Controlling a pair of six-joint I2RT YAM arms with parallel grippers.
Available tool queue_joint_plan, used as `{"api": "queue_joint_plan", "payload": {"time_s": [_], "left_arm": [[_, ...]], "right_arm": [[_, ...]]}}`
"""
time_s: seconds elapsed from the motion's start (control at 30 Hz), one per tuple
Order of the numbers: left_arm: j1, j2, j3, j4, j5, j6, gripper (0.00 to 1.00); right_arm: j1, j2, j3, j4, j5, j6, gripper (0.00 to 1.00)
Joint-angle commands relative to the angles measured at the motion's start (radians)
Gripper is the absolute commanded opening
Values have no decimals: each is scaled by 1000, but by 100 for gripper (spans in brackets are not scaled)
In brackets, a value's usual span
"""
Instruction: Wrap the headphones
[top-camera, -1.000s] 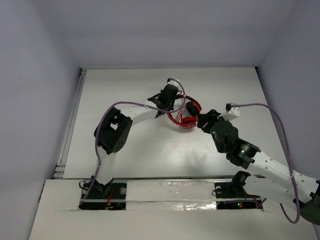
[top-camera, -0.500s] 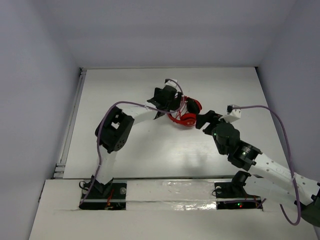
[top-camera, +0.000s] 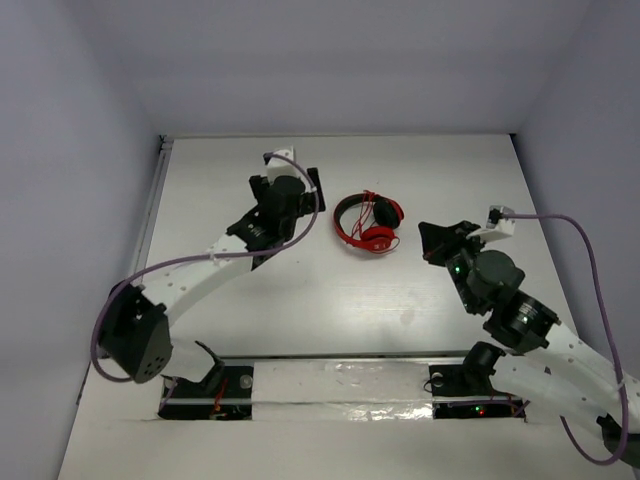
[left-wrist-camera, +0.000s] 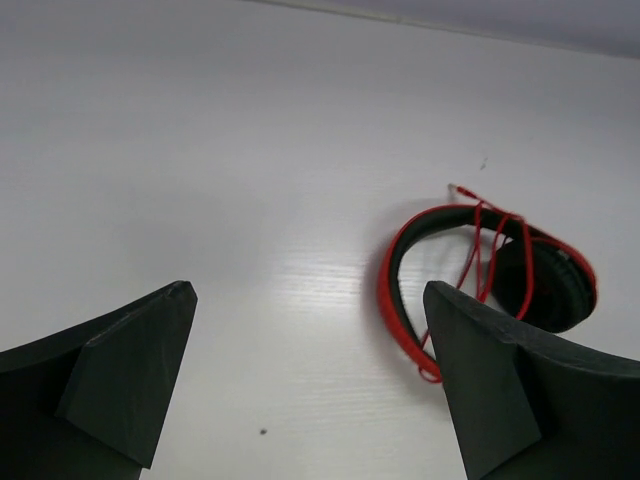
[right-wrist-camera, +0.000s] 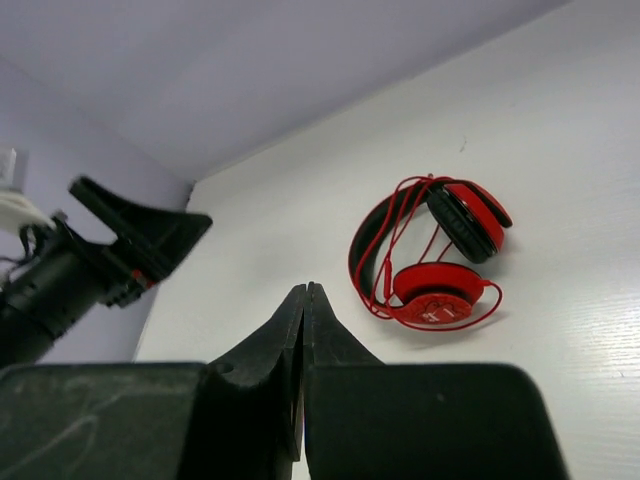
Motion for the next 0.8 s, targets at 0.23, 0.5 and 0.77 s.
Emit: {"api": "queue_joint_plan", "payload": {"time_s": [0.23, 0.5, 0.77], "left_arm": [[3, -506, -224, -55, 91, -58, 99], [3, -687, -255, -213, 129, -104, 99], [3, -828, -312, -224, 137, -104, 99]], "right_arm": [[2, -170, 120, -120, 73, -57, 31], [2, -240, 92, -227, 142, 22, 70], [2, -207, 83, -229, 117, 44, 72]]}}
